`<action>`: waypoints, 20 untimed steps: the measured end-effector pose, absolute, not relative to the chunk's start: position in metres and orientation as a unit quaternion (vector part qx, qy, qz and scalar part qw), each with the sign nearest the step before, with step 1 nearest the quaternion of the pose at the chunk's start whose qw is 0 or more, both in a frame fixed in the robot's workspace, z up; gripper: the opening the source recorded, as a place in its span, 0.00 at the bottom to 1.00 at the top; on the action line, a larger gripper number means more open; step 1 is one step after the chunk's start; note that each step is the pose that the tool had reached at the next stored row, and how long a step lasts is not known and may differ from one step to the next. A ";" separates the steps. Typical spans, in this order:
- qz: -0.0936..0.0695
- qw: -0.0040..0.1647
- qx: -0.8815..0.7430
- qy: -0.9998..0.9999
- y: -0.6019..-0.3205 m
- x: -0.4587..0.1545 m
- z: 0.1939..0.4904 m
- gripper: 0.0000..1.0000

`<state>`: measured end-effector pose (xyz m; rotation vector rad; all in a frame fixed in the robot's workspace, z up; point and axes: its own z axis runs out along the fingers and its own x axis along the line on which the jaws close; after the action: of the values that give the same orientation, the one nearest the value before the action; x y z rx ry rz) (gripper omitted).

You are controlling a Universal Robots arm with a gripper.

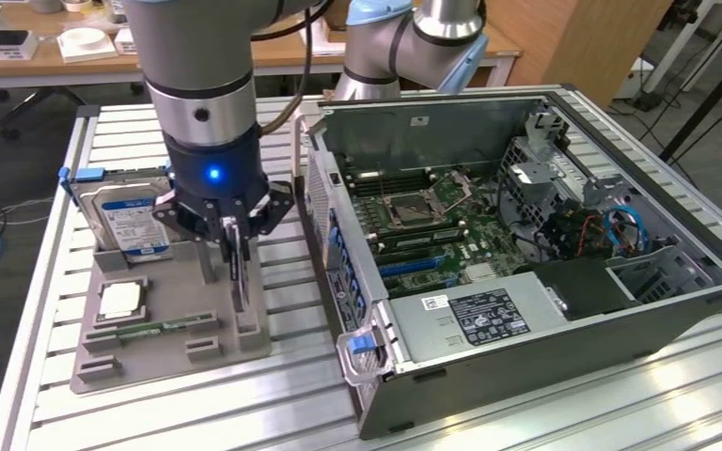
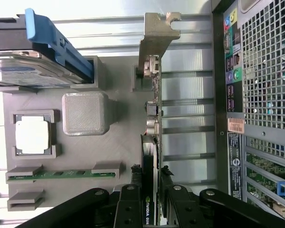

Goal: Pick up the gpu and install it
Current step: 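Pick up the gpu and move the gpu toward the slot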

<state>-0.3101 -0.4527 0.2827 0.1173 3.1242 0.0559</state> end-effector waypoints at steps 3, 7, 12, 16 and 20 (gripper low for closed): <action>0.018 0.007 0.038 0.999 -0.453 -0.310 0.288 0.26; 0.018 0.007 0.037 0.999 -0.453 -0.310 0.293 0.26; 0.018 0.007 0.037 0.999 -0.453 -0.310 0.297 0.26; 0.018 0.007 0.037 0.999 -0.453 -0.310 0.297 0.26; 0.018 0.007 0.038 0.999 -0.453 -0.310 0.298 0.26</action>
<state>-0.3101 -0.4527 0.2980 0.1173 3.1242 0.0559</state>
